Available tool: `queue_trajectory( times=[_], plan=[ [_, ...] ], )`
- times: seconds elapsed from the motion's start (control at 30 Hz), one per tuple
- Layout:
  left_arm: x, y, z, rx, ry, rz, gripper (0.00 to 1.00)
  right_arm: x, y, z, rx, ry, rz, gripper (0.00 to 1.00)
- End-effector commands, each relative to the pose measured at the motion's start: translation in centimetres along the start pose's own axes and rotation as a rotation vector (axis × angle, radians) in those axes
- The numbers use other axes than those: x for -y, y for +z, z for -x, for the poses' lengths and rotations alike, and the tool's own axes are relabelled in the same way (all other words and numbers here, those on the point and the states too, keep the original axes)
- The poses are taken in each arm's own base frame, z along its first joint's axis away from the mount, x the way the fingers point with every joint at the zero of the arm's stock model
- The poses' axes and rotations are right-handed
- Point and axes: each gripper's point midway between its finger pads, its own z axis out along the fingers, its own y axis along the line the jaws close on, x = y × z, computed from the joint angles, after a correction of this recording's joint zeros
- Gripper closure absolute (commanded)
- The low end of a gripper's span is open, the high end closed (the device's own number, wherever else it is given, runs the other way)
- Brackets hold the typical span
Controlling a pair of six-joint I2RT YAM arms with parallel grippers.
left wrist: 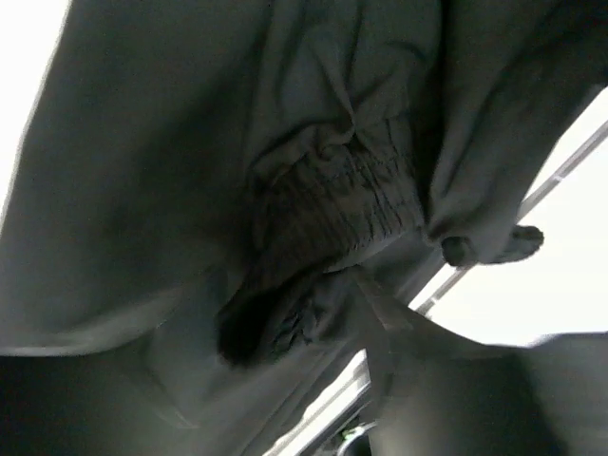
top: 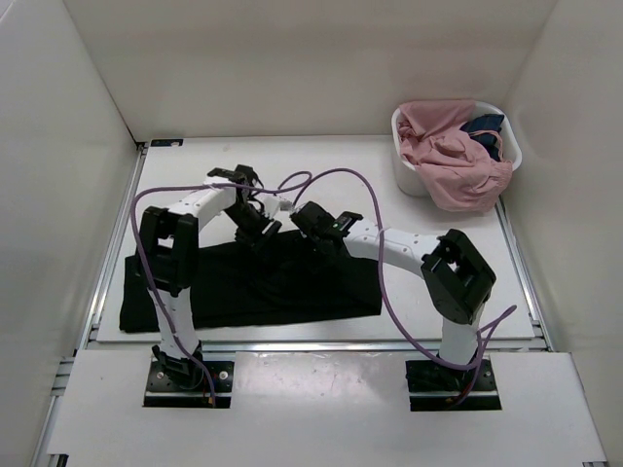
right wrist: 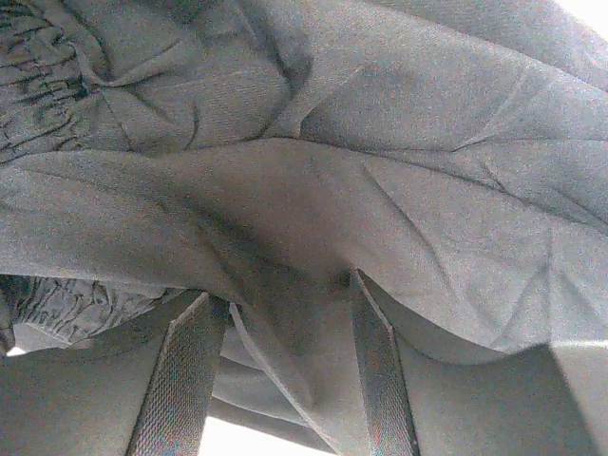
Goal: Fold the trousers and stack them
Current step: Fold the trousers
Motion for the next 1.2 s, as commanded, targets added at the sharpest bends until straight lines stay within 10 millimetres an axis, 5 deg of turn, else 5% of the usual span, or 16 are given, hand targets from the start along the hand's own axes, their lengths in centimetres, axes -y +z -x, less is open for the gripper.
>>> queue_trajectory(
  times=[0.0,0.1,0.13,0.2,0.23,0.43,0.47,0.73,0.83,0.87,0.97,1.07,1.17],
  plan=[
    [0.3,1.2,-0.5,-0.021,0.037,0.023,0.41,-1.1,-2.2,2.7,0.100,-0.006,0.064,0.42],
    [0.1,2.1,-1.7,-0.055,0.021,0.018,0.57,-0.8,-2.2,2.2,0.089,-0.007,0.073,0.53],
    [0.4,2.1,-1.6,-0.049,0.021,0.004,0.69,-0.6,-1.5,1.5,0.062,0.019,0.077,0.73],
    [0.7,2.3,-1.7,-0.048,0.016,-0.016,0.86,-0.3,-1.1,1.4,0.048,0.053,0.078,0.93],
    [0.8,2.3,-1.7,-0.048,0.004,-0.016,0.86,0.2,-0.9,1.1,0.037,0.074,0.080,1.00],
    [0.2,-0.4,-1.5,0.055,-0.077,0.024,0.86,5.1,-3.1,1.4,0.128,0.255,0.042,1.00],
    [-0.6,-0.6,-2.0,0.058,-0.112,0.056,0.86,5.3,-4.3,1.7,0.168,0.269,0.040,1.00],
    [-0.9,1.0,-4.3,0.007,-0.171,0.042,0.86,4.6,-3.8,-2.1,0.097,0.198,0.039,1.00],
    [-1.0,0.2,-3.3,0.038,-0.154,0.056,0.65,4.3,-3.6,-3.2,0.052,0.152,0.042,0.85],
    [-1.1,0.0,-3.0,0.045,-0.150,0.060,0.57,4.8,-3.8,-3.2,0.050,0.143,0.020,0.64],
    [-1.1,-1.2,-2.3,0.067,-0.118,0.082,0.52,6.9,-5.0,-4.3,0.029,0.129,-0.090,0.38],
    [-1.2,-1.3,-2.3,0.064,-0.117,0.091,0.52,7.7,-7.5,-4.2,0.046,0.097,-0.117,0.37],
    [-1.0,-0.2,-3.7,0.022,-0.140,0.070,0.57,5.0,-10.1,-3.3,0.074,-0.017,-0.056,0.37]
  ],
)
